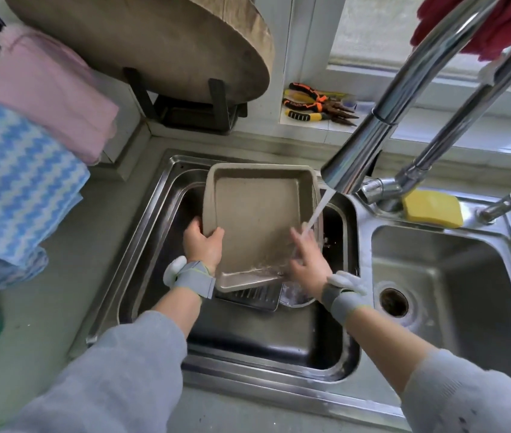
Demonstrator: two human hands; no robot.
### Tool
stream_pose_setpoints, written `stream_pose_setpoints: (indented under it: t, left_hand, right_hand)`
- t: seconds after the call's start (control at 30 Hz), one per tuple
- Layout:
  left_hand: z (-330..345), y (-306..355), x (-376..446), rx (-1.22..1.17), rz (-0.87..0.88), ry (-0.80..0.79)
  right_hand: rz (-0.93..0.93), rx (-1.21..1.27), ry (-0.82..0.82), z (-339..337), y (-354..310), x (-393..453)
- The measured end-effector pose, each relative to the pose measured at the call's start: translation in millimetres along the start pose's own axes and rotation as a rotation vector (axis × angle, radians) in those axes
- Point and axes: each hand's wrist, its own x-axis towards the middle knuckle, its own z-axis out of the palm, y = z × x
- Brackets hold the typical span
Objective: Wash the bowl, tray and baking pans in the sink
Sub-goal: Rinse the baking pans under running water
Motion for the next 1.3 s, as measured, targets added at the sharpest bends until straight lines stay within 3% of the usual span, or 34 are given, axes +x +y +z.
stream_pose_setpoints:
  t: [0.1,0.23,0.3,0.37,0.43,0.53,0.6,0.73,0.87,1.0,1.13,1.3]
  left_hand:
    - [20.7,-7.9,0.2,-0.087,-0.098,0.059]
    - [36.0,-13.1,6.5,-0.087,-0.146,0.083]
    - [38.5,-18.0,9.5,-0.062,-0.191,0.073]
    - [38.0,-24.4,12.5,-0.046,-0.230,0.080]
    - [39.5,-29.2,16.5,-0.014,-0.249,0.068]
    - [43.9,-29.3,22.3,0.008,-0.264,0.045]
    - [41.7,-25.7,26.2,0.037,-0.274,0.032]
    - [29.6,-20.7,36.8,0.090,-0.269,0.010]
    - [25.7,-17.7,46.5,0.187,-0.268,-0.083]
    - [15.0,-11.9,49.9,0.319,-0.267,-0.150]
    - [6.1,-21.0,51.2,0.316,-0.291,-0.168]
    - [-2.6,-21.3,26.1,0.095,-0.356,-0.304]
  right_hand:
    - [-0.247,-0.320,-0.224,27.0,-6.8,-17.9]
    - [-0.466,-0.224,-0.271,43.7,-16.7,-29.0]
    - [-0.509,-0.318,-0.219,26.4,7.4,-15.8]
    - [-0.414,-0.463,-0.161,2.4,25.4,-0.7]
    - [-0.327,-0.571,-0.220,1.0,18.7,3.6]
    - [-0.490,-0.423,-0.415,35.9,-1.0,-9.3]
    - [-0.492,-0.382,-0.368,31.3,3.5,-6.5]
    - [-0.172,-0.771,-0.245,-5.8,21.0,9.6]
    - [-0.490,-0.810,-0.313,21.1,10.2,-4.5]
    - [-0.152,-0.981,-0.364,-8.4,1.0,4.1]
    - [-0.264,-1.150,-0.422,-4.2,-12.1,-9.9]
    - [-0.287,-1.109,-0.422,14.2,-3.5,-14.3]
